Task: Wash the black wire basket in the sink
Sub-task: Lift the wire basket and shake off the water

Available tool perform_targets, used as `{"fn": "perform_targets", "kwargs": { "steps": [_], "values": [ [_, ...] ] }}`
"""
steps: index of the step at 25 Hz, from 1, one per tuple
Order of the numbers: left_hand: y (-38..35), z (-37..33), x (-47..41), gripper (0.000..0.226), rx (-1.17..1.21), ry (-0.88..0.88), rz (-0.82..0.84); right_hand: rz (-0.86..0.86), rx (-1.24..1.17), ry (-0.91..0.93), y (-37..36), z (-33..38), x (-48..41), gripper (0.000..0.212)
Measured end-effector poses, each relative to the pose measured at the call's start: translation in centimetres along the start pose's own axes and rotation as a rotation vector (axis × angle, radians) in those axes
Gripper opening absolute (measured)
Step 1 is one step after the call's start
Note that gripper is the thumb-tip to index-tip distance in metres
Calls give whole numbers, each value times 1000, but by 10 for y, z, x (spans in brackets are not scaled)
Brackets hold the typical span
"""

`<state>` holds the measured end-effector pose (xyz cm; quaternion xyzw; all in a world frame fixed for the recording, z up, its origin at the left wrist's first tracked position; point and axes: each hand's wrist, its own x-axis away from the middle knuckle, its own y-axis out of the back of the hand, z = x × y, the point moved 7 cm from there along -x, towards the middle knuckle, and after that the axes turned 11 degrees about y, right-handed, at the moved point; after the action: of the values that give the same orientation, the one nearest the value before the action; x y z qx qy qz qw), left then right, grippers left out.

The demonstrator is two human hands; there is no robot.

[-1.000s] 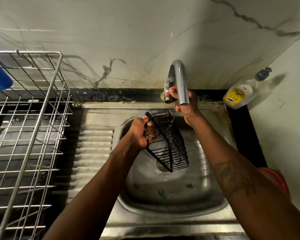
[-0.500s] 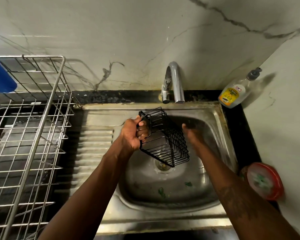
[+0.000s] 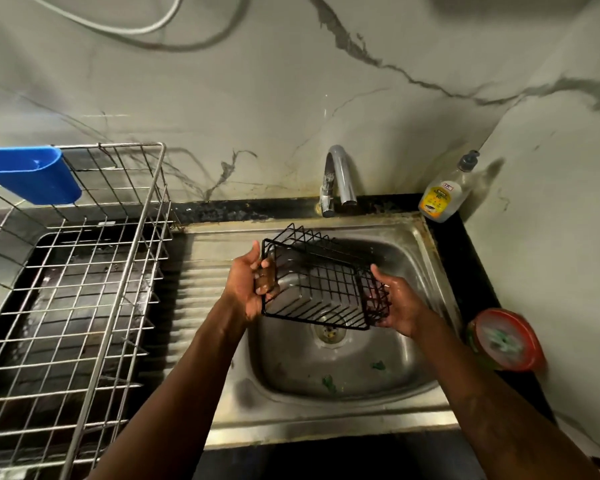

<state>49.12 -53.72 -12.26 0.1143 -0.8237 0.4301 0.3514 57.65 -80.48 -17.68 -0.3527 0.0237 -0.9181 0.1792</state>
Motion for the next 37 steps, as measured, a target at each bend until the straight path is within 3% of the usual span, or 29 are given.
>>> {"fn": "perform_targets", "kwargs": {
  "steps": [7,9,12,13,14,16,18,21,23,26,28,30,32,33,34,36,37],
  "values": [
    [-5,-6,22,73,-662,-236,-268,-31,95,228,1,40,33,52],
    [-7,-5,26,68,-762,-283,-279,-69,77,445,3,52,38,49],
    [-11,-4,29,61,-720,-434,-316,-175,313,861,1,70,59,51],
    [-10,-2,25,68,-691,-428,-360,-255,383,851,3,70,60,53],
    [-6,3,19,74,-678,-360,-441,-314,416,699,8,66,55,56],
    [12,25,8,83,-653,-41,-579,-301,386,159,14,34,39,69],
    [26,43,2,97,-639,138,-609,-288,409,-33,20,14,37,85],
    [32,42,-7,113,-601,109,-620,-364,380,60,27,18,34,80],
    [32,42,-6,118,-597,122,-632,-309,361,60,20,18,39,78],
    [37,38,-9,117,-589,63,-600,-325,505,78,16,26,39,92],
    [30,36,-2,109,-611,-42,-528,-321,547,321,8,39,48,84],
    [14,26,12,79,-647,-349,-461,-317,538,717,-4,59,76,66],
    [4,15,26,54,-710,-567,-501,-347,588,876,-7,67,83,51],
    [2,14,25,51,-717,-543,-515,-358,638,823,-4,64,70,54],
    [7,17,18,60,-693,-395,-534,-346,655,621,-1,59,55,71],
    [26,47,10,86,-620,112,-587,-293,611,135,17,26,21,121],
    [34,57,9,92,-625,214,-584,-265,612,67,25,13,11,135]
  ]
}}
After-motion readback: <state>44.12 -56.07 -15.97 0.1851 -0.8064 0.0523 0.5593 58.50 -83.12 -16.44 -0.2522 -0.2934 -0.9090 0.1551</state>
